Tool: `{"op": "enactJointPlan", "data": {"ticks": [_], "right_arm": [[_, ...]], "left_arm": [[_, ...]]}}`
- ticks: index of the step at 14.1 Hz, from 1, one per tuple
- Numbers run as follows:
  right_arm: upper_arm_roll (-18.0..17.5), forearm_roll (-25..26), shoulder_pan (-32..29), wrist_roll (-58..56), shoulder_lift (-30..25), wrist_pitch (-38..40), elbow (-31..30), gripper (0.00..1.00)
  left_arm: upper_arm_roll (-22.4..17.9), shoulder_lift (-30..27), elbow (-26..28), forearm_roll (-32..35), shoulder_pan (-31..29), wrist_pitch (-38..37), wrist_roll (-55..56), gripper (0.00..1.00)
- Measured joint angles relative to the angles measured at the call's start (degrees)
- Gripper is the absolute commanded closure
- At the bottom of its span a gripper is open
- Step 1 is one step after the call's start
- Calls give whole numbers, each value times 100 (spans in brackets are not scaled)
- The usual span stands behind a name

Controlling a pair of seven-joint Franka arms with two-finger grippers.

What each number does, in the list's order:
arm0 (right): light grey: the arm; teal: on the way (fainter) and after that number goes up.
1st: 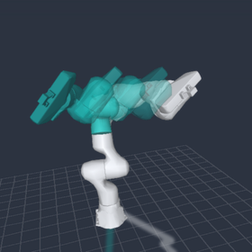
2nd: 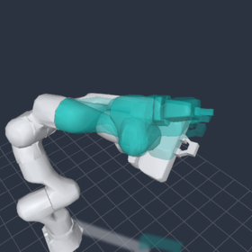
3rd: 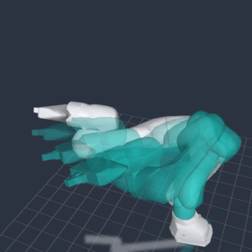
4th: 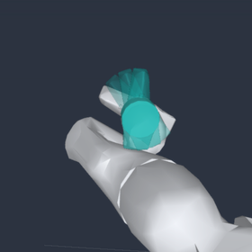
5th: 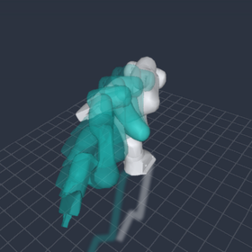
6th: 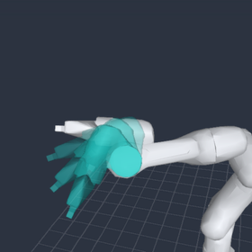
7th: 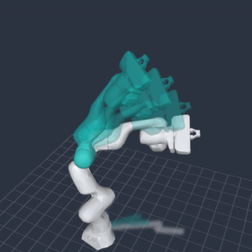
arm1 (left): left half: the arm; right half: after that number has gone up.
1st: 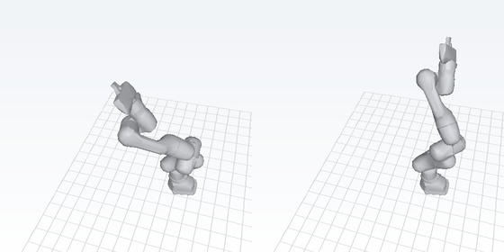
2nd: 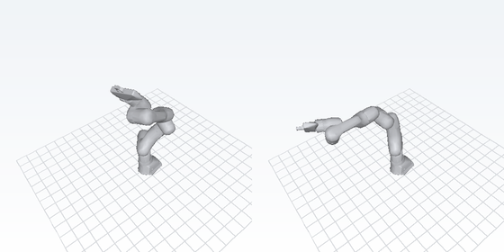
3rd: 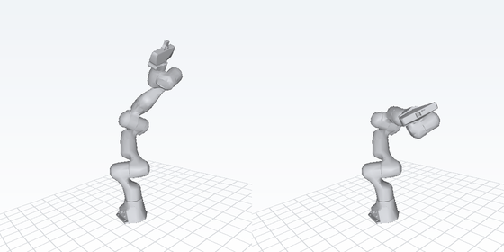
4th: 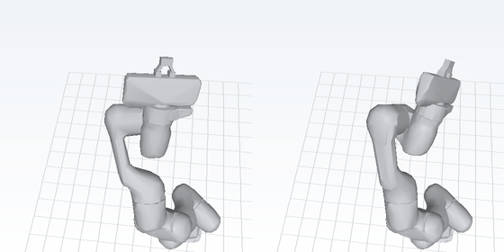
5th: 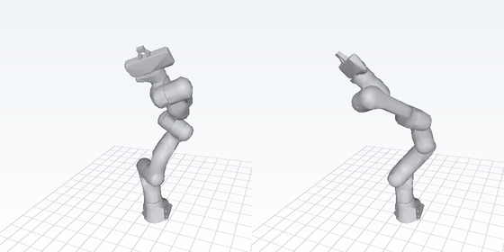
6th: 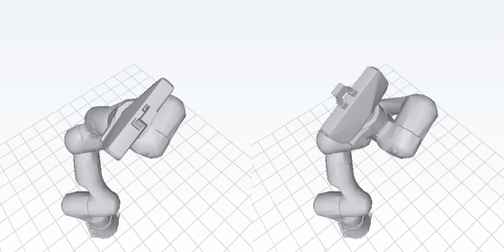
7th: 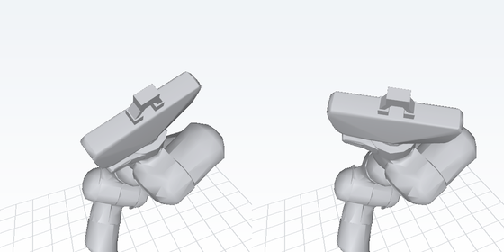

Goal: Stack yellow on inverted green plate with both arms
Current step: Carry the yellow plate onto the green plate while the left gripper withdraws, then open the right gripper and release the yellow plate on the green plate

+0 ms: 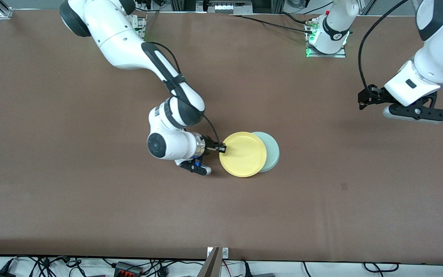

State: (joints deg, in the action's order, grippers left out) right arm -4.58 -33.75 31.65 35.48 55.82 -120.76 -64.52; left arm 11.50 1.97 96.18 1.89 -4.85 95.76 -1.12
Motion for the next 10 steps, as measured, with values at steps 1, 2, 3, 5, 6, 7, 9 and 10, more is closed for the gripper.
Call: {"op": "enactJointPlan", "data": {"ticks": [1,2,3,5,6,7,9,10], "right_arm": [[1,0,114,132,68,-135,15,100],[3,0,224,255,128,-273,16,100],[5,0,321,376,183,-379,19,100],[11,0,465,669,258,-512,21,100],[12,0,505,752,277,-530,22,100],[13,0,529,794,289,-535,22,100],[13,0,559,859,299,-535,23,100],[13,0,570,875,300,-535,23,100]], "left_arm": [[-4,40,-148,0,-46,-144,-81,0],[-8,96,-316,-1,-88,-296,-130,0],[-17,175,-488,-7,-145,-428,-187,0],[-116,302,-695,-45,-192,-560,-504,0],[-265,299,-709,-65,-133,-586,-787,0],[-491,258,-703,-83,29,-616,-1042,0],[-1016,105,-641,-88,502,-618,-1191,0],[-1317,28,-588,-89,752,-535,-1221,0]]}}
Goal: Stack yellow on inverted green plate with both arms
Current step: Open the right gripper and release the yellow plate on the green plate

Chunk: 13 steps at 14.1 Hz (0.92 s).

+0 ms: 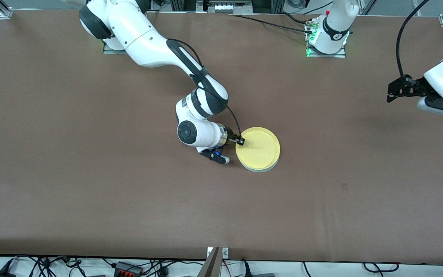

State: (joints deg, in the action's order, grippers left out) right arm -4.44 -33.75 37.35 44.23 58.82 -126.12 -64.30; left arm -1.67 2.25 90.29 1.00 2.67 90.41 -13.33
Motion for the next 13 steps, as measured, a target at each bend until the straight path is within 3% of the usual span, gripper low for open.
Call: {"op": "enactJointPlan", "data": {"ticks": [2,6,7,8,13], "right_arm": [[1,0,15,16,5,0,0,100],[7,0,19,17,12,-23,0,100],[8,0,20,17,13,-45,0,74],[9,0,20,18,14,-67,0,1],[126,39,29,25,7,-82,90,0]], "left_arm": [[-321,-119,101,0,217,286,-84,0],[-133,-327,240,-3,213,388,-228,0],[-32,-455,353,-3,210,392,-228,0],[43,-586,470,-3,207,400,-227,0],[92,-749,707,-3,-34,472,-234,0]]}}
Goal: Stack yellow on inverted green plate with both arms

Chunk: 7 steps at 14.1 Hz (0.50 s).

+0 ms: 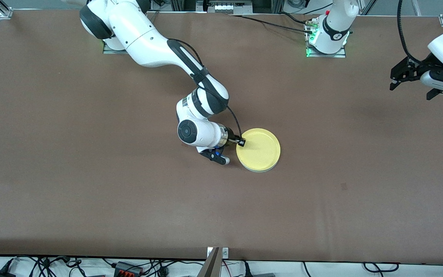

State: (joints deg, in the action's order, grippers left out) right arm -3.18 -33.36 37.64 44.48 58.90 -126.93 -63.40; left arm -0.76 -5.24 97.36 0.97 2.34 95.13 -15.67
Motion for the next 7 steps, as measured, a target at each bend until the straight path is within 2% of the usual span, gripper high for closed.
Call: {"op": "enactJointPlan", "data": {"ticks": [4,7], "right_arm": [[459,687,-94,-93,-351,823,250,0],[554,1383,-484,-597,-833,1601,267,0]], "left_arm": [[108,33,-4,0,-85,51,-9,0],[145,128,-132,0,-116,52,-13,0]]}}
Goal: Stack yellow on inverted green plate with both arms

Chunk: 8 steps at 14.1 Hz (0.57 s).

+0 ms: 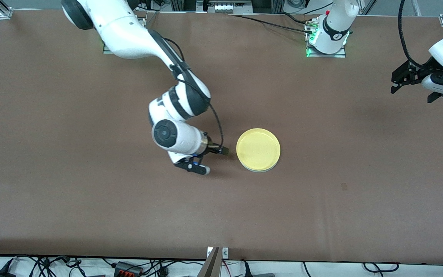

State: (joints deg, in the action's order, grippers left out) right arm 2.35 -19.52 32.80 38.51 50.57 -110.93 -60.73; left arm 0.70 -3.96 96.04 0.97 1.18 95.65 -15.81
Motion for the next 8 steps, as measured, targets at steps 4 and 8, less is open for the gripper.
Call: {"op": "enactJointPlan", "data": {"ticks": [4,8], "right_arm": [[18,630,-634,-804,-503,845,4,0],[35,667,-1355,-1668,-994,1527,4,0]], "left_arm": [[178,116,-184,0,-107,-39,0,0],[195,178,-250,0,-113,-82,0,0]]}}
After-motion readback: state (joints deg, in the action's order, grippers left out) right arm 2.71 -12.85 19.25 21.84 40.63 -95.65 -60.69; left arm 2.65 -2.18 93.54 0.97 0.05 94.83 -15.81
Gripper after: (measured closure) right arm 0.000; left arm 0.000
